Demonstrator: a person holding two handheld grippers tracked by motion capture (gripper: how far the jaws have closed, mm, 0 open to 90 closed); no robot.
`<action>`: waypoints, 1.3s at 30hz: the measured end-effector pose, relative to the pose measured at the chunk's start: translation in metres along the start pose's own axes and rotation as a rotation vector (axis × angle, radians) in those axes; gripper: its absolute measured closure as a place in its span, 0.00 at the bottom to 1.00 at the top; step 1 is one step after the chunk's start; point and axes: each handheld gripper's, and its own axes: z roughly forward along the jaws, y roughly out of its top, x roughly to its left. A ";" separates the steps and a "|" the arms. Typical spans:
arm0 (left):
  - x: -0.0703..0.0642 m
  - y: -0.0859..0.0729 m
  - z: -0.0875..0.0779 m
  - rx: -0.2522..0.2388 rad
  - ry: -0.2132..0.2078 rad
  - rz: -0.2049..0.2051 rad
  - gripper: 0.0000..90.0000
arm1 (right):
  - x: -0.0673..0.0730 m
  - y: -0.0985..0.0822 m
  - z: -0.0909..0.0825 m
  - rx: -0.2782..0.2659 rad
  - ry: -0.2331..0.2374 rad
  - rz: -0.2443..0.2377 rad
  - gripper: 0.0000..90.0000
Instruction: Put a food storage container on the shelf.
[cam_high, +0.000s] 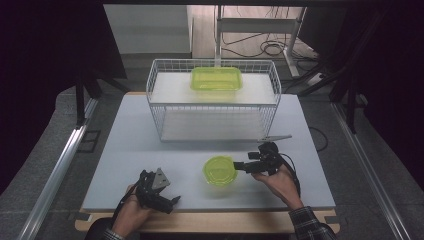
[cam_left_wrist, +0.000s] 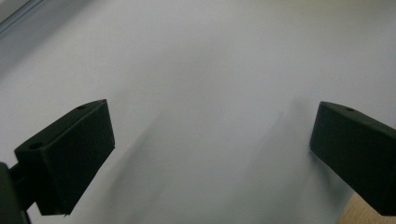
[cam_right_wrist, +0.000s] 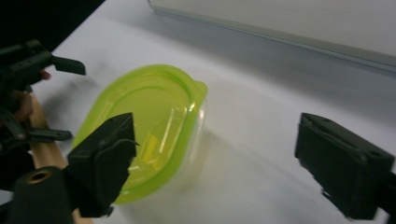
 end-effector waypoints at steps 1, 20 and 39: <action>0.000 0.000 0.000 0.001 0.000 0.001 0.00 | 0.000 0.001 0.001 0.002 0.005 0.004 0.20; -0.001 0.000 0.001 0.008 -0.002 0.012 0.00 | -0.015 0.004 0.023 0.098 0.162 0.165 0.68; -0.002 0.000 0.001 0.009 -0.004 0.015 0.00 | -0.018 0.005 0.021 0.094 0.254 0.308 0.90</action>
